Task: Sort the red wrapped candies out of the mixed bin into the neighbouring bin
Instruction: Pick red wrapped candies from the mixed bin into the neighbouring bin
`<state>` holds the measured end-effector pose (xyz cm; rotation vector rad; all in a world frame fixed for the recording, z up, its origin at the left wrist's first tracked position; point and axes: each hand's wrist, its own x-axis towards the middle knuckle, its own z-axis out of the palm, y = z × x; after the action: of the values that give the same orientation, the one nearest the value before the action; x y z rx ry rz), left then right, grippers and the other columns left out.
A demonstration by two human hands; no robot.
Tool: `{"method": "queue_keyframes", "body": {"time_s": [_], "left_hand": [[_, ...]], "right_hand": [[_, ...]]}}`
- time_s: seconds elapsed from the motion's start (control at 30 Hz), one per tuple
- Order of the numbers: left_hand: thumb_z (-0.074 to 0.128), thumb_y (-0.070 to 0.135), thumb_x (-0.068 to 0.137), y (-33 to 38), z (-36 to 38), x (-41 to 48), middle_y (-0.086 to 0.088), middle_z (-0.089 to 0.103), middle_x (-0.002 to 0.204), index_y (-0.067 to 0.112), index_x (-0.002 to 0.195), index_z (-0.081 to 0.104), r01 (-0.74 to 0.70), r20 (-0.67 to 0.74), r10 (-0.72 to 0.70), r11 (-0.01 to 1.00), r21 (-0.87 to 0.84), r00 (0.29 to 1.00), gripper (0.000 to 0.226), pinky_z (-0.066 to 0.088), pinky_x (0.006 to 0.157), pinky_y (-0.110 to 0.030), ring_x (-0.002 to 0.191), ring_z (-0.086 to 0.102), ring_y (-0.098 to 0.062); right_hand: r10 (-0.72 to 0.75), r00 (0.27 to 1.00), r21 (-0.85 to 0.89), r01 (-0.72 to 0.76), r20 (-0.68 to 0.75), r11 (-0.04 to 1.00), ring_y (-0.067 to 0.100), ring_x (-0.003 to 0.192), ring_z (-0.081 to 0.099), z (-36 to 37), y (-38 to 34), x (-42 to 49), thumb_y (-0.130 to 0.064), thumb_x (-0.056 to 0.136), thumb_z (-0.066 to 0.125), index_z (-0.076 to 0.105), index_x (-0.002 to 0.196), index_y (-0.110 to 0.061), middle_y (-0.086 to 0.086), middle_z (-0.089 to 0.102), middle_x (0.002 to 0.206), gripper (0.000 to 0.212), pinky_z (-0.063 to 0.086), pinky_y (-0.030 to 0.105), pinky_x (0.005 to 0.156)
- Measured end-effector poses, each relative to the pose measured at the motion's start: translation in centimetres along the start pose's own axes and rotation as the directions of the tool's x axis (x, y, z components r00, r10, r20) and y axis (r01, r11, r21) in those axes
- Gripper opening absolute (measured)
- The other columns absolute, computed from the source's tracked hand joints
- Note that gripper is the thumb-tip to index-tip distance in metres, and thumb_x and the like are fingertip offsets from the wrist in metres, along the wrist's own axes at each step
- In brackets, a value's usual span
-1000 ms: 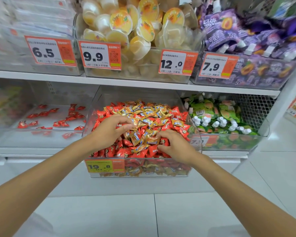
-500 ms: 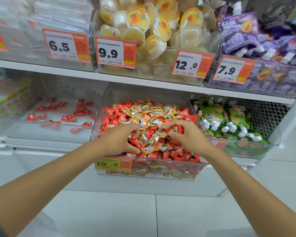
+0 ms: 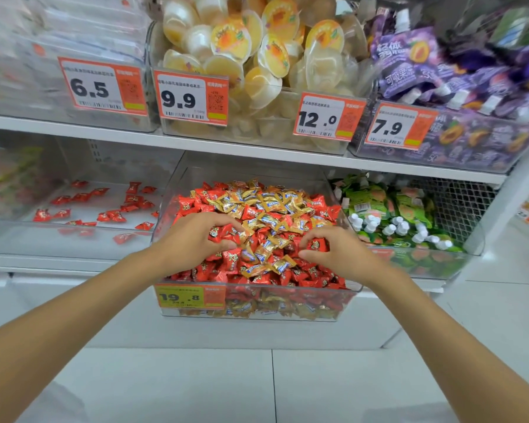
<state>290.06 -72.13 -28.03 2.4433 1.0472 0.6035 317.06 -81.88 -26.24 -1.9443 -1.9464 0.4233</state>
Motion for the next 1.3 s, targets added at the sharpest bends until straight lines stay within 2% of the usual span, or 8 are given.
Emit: {"method": "queue_keyframes", "body": {"time_s": [0.13,0.27,0.33,0.5,0.77,0.97,1.13,1.3], "left_hand": [[0.07,0.035,0.084,0.3,0.0,-0.3,0.015,0.064,0.116,0.039,0.101,0.065,-0.005,0.006,0.005,1.0,0.011,1.0,0.019,0.044,0.096,-0.029,0.112,0.055,-0.005],[0.071,0.034,0.083,0.2,0.2,-0.5,0.014,0.064,0.113,0.037,0.101,0.067,0.013,0.015,-0.012,0.999,-0.036,1.0,0.019,0.043,0.094,-0.027,0.111,0.054,-0.005],[0.071,0.031,0.083,0.1,0.3,-0.5,0.015,0.064,0.114,0.035,0.102,0.068,0.018,0.015,-0.017,0.998,-0.065,1.0,0.02,0.039,0.092,-0.022,0.111,0.053,-0.003],[0.072,0.023,0.083,0.1,0.1,-0.6,0.018,0.062,0.106,0.038,0.097,0.065,-0.003,-0.016,0.001,0.992,-0.124,1.0,0.021,0.037,0.077,-0.001,0.101,0.052,0.01],[0.073,0.026,0.083,-0.4,-1.1,-0.7,0.018,0.065,0.11,0.035,0.097,0.069,-0.016,-0.113,-0.007,0.98,-0.198,0.994,0.017,0.037,0.092,-0.013,0.106,0.054,0.003],[0.073,0.019,0.083,-0.9,-3.7,-1.8,0.011,0.065,0.105,0.039,0.092,0.066,0.024,-0.246,-0.085,0.97,-0.244,0.966,0.023,0.034,0.088,-0.023,0.102,0.055,-0.005],[0.073,0.015,0.083,-2.3,-6.2,-3.1,0.018,0.064,0.098,0.033,0.091,0.068,0.081,-0.295,-0.171,0.953,-0.292,0.94,0.02,0.041,0.093,-0.029,0.101,0.056,-0.008],[0.075,0.01,0.081,-6.2,-9.2,-4.4,0.004,0.07,0.095,0.035,0.087,0.068,0.124,-0.355,-0.236,0.942,-0.311,0.905,0.027,0.05,0.081,-0.029,0.085,0.063,-0.013]], "right_hand": [[0.075,0.981,-0.103,-0.057,0.181,0.993,0.006,0.075,0.053,1.0,0.0,-0.5,-0.056,0.082,0.067,0.064,0.112,-0.025,-0.013,0.059,0.087,0.043,0.036,0.02,0.058],[0.086,0.964,-0.031,-0.08,0.253,0.996,0.015,0.123,0.051,2.2,0.2,-0.3,-0.053,0.079,0.072,0.041,0.144,-0.027,-0.007,0.051,0.139,0.076,0.043,0.025,0.093],[0.064,0.969,0.047,-0.077,0.237,0.996,0.016,0.127,0.047,2.7,0.2,0.0,-0.045,0.078,0.077,0.048,0.139,-0.029,-0.006,0.049,0.142,0.07,0.041,0.025,0.098],[0.0,0.995,0.233,-0.025,0.103,0.972,0.019,0.068,0.054,2.4,0.6,0.2,-0.025,0.08,0.075,0.064,0.089,-0.037,-0.013,0.064,0.098,0.02,0.047,0.032,0.066],[-0.011,0.998,0.334,0.033,-0.067,0.942,0.015,0.041,0.033,0.6,-0.5,-0.5,-0.009,0.088,0.065,0.064,0.097,-0.025,-0.017,0.06,0.11,0.018,0.033,0.023,0.04],[0.037,0.992,0.364,0.008,-0.118,0.931,0.004,0.035,0.032,0.0,-2.8,-0.3,-0.005,0.089,0.063,0.063,0.106,-0.019,-0.006,0.062,0.101,0.022,0.028,0.017,0.037],[0.085,0.987,0.39,-0.025,-0.137,0.92,0.011,0.037,0.028,-0.5,-6.2,1.4,-0.009,0.092,0.06,0.057,0.11,-0.022,-0.004,0.05,0.056,0.022,0.023,0.021,0.038],[0.045,0.99,0.467,0.023,-0.135,0.884,0.011,0.051,0.06,1.1,-11.3,4.6,-0.008,0.091,0.062,0.059,0.107,-0.023,0.01,0.067,0.071,0.022,0.047,0.032,0.051]]}}
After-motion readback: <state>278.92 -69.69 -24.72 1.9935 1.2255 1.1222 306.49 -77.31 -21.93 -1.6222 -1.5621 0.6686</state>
